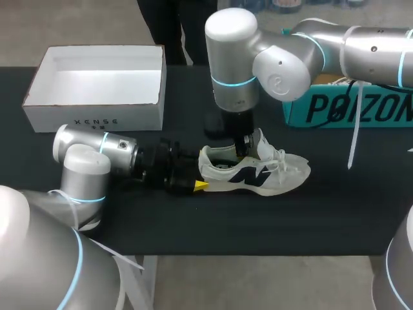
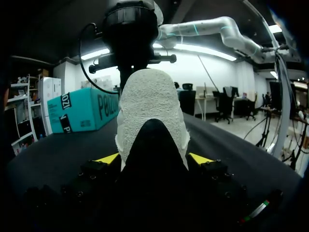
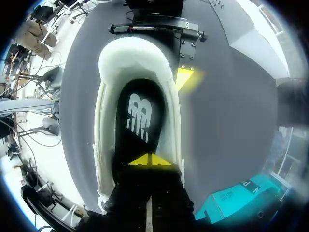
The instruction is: Take the shoe out of the shoebox, open the shoe tongue, remove and reinsert the insole, then place the shoe into the shoebox
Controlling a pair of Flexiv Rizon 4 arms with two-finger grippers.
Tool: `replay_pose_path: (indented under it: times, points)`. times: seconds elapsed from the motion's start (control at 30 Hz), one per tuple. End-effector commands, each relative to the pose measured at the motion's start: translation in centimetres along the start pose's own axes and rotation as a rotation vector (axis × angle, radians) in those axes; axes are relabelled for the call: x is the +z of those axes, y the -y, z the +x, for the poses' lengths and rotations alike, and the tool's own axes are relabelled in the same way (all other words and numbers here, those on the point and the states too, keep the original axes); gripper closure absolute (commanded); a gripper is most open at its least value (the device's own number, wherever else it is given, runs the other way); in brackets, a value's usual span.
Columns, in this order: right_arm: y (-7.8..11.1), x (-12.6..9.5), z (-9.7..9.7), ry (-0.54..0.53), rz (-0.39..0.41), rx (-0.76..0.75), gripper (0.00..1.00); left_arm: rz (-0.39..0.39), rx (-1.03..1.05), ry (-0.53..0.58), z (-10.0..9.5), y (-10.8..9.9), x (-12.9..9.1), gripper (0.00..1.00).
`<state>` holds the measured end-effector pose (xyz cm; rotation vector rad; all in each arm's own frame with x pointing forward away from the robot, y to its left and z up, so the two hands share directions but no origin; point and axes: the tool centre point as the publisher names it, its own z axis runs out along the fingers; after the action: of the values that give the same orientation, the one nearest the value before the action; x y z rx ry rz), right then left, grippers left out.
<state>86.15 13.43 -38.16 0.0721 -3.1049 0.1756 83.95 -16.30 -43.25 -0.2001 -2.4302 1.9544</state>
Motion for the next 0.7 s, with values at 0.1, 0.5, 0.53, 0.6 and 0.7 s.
replay_pose_path:
  times: [0.1, 0.5, 0.53, 0.6, 0.7]
  points:
    - [0.3, 1.0, -0.4, -0.004, 0.002, 0.035, 1.0, -0.001, 0.0, 0.0, 0.1, -0.2, 0.2, 1.0]
    - [1.1, 1.7, -1.1, 0.006, 0.002, 0.069, 1.0, -0.001, 0.0, 0.0, 0.1, -0.2, 0.2, 1.0]
    - [1.1, 1.7, -1.1, 0.007, 0.001, 0.07, 1.0, -0.001, 0.0, 0.0, 0.1, -0.2, 0.2, 1.0]
    - [1.2, 1.6, -1.2, 0.01, 0.001, 0.074, 1.0, -0.001, 0.0, 0.0, 0.1, -0.2, 0.2, 1.0]
    - [1.2, 1.4, -1.2, 0.012, -0.001, 0.076, 0.76, -0.001, 0.0, 0.0, 0.1, -0.2, 0.2, 1.0]
